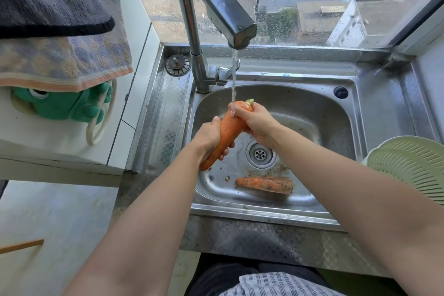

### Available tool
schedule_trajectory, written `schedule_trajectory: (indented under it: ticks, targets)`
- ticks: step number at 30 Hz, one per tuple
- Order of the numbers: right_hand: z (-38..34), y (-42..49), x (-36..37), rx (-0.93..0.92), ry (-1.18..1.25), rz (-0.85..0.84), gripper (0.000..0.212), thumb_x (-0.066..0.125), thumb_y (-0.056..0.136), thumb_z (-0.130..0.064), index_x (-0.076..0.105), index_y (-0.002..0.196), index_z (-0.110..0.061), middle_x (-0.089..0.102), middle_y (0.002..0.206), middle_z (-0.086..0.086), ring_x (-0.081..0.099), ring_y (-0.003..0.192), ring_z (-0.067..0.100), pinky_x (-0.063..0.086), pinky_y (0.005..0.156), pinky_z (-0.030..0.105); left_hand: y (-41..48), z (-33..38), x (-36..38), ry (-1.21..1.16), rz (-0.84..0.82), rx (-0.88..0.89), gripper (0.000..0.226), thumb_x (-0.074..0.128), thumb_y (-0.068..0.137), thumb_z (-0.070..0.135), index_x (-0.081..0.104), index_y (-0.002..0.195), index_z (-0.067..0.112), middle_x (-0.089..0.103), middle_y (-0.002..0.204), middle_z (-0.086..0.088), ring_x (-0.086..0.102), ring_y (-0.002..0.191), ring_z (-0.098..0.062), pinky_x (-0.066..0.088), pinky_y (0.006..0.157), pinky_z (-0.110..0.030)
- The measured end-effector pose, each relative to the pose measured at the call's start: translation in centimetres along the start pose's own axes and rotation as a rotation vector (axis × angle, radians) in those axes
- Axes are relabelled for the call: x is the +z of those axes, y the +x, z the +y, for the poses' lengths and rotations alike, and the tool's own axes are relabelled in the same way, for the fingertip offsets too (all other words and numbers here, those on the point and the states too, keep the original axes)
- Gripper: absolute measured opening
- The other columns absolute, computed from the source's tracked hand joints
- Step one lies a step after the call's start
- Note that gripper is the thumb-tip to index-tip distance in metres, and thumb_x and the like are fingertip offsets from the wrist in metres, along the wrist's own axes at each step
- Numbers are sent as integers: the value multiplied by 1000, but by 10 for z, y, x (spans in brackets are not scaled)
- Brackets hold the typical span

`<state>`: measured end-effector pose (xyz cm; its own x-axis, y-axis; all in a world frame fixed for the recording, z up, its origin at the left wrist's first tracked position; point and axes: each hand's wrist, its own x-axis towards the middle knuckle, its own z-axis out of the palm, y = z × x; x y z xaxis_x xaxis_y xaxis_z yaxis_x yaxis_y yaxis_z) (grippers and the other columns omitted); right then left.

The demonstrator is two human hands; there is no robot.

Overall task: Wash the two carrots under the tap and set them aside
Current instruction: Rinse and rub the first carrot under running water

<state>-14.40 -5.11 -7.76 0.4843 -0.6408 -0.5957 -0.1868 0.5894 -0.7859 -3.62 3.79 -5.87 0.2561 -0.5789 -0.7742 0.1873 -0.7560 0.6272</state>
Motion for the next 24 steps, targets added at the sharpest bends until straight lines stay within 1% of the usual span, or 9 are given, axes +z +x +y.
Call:
schedule_trajectory:
  ticks: [2,4,6,11,12,16,18,21,24]
  targets:
    - [-1,2,3,0,10,24,60,74,85,-23,44,133,-3,57,126,15,60,108,24,55,88,35,1,-1,1,6,6,10,66,13,105,42,57,103,-7,61,69,-17,51,46,-20,43,39,-25]
    - [-5,0,-6,27,60,-156,50,67,88,-4,45,133,1,60,119,15,61,107,25,54,89,34,2,-3,-2,-12,21,13,68,12,105,42,59,103,-7,62,67,-17,51,44,-20,42,38,-25]
    - [-6,-2,-15,44,91,-266,50,65,86,5,46,133,2,61,118,15,61,110,26,54,90,35,3,-5,-5,-15,26,6,68,12,105,43,59,102,-6,62,67,-16,51,44,-20,42,38,-25]
    - [-1,-1,5,18,-38,56,64,77,83,-29,42,133,-7,56,124,13,59,112,27,55,90,37,0,-1,1,15,3,10,66,13,105,42,57,103,-6,61,69,-18,51,46,-20,43,39,-25]
    - [-1,0,3,16,-24,28,61,74,86,-29,43,133,-6,56,126,14,59,114,27,54,91,37,0,-1,1,2,4,9,66,13,105,43,56,104,-7,61,69,-17,51,45,-20,42,38,-24]
    - [-5,-3,-25,95,129,-291,47,62,94,-10,45,137,-1,56,134,19,58,122,29,53,97,38,1,-5,-6,13,10,-13,67,13,105,44,56,103,-6,61,65,-16,50,43,-20,41,37,-24]
    - [-4,-3,-20,94,41,-224,53,66,92,-20,44,138,-4,55,134,17,60,117,28,57,88,36,0,-4,-3,21,8,-4,66,13,105,43,56,103,-7,61,66,-16,50,44,-20,42,38,-24]
    - [2,4,-4,74,-30,18,68,73,85,-37,40,137,-9,54,129,12,60,106,23,56,75,31,-2,-2,4,40,-5,18,65,13,105,41,57,104,-7,60,69,-17,50,46,-20,43,39,-24]
    - [4,10,-16,102,86,-167,66,76,82,-14,41,137,-2,55,131,19,60,114,30,56,86,39,-1,-3,-1,60,7,10,66,13,105,41,58,101,-7,62,68,-16,51,46,-20,43,41,-26]
